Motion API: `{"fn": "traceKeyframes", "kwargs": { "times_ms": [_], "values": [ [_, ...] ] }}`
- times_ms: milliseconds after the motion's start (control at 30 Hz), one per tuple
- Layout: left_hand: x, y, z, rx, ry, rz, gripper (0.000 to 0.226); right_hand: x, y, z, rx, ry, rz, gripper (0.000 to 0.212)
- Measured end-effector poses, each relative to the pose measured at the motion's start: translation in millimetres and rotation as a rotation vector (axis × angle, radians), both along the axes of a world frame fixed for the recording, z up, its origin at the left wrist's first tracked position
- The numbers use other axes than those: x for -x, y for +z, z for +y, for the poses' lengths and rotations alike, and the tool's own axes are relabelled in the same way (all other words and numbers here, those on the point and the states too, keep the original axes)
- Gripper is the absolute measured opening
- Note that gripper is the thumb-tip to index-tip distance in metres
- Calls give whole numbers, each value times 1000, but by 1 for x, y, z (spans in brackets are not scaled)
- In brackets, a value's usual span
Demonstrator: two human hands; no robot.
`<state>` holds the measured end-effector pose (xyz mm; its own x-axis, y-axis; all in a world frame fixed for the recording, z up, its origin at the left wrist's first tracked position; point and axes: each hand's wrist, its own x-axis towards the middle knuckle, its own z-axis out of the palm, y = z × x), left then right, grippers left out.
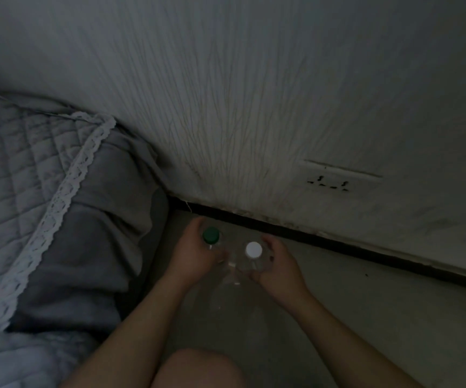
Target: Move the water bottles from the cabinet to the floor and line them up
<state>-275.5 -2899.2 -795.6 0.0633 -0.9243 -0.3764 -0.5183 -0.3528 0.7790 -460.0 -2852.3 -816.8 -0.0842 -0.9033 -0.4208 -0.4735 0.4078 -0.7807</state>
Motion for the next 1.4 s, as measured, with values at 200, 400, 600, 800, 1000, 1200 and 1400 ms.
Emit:
{"fn": "traceKeyframes", "kwargs": {
  "times_ms": [200,400,600,800,1000,1200,1400],
  "values": [
    [4,75,14,64,60,-66,83,17,69,8,13,17,43,85],
    [-3,178,34,111,18,-124,78,19,171,17,32,18,75,74],
    [-6,288,41,95,-60,-223,74,15,286,26,77,16,148,57],
    [-6,427,50,145,-114,-268,67,13,422,28,49,16,219,55],
    [-11,555,55,206,-210,-332,52,12,562,29,140,99,345,54],
    [-15,661,59,254,-281,-431,47,16,673,26,248,189,450,49],
    [-7,736,67,303,-301,-479,47,29,750,31,336,242,536,46]
  ]
}}
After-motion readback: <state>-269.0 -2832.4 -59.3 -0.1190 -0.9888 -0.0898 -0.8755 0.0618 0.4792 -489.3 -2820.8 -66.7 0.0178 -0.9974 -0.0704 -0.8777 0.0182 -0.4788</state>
